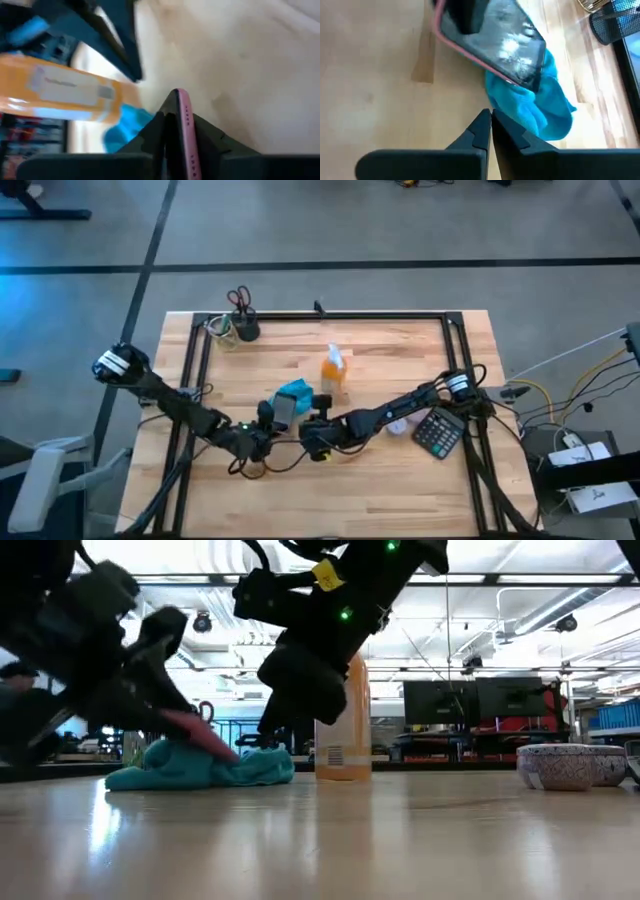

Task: Apply microfiber cloth
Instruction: Wipe the front and back of the cellphone using the blue microfiber cloth

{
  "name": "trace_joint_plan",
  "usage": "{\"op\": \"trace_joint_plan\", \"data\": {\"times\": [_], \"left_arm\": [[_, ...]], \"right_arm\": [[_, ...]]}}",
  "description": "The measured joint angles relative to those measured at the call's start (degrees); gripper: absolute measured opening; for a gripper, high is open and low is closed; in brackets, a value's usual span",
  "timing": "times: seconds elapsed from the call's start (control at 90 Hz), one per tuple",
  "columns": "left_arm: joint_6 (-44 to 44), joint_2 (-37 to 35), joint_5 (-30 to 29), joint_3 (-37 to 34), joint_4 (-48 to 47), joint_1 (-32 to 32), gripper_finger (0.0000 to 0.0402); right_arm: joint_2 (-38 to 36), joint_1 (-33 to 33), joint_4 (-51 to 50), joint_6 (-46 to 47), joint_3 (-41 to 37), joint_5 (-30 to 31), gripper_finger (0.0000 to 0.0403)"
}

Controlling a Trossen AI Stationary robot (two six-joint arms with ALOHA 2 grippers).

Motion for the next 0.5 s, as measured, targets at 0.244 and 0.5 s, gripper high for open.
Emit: {"op": "trace_joint_plan", "data": {"times": [0.244, 0.5], "left_arm": [[-10.5, 1.5, 0.0, -0.9, -1.7, 0.0, 0.0147], [-17.7, -1.7, -1.9, -2.0, -7.5, 0.1, 0.0199]], "right_arm": [[0.4, -2.2, 4.7, -3.1, 0.0, -9.7, 0.0], [2.4, -3.5, 8.3, -8.9, 0.0, -12.3, 0.0]]}}
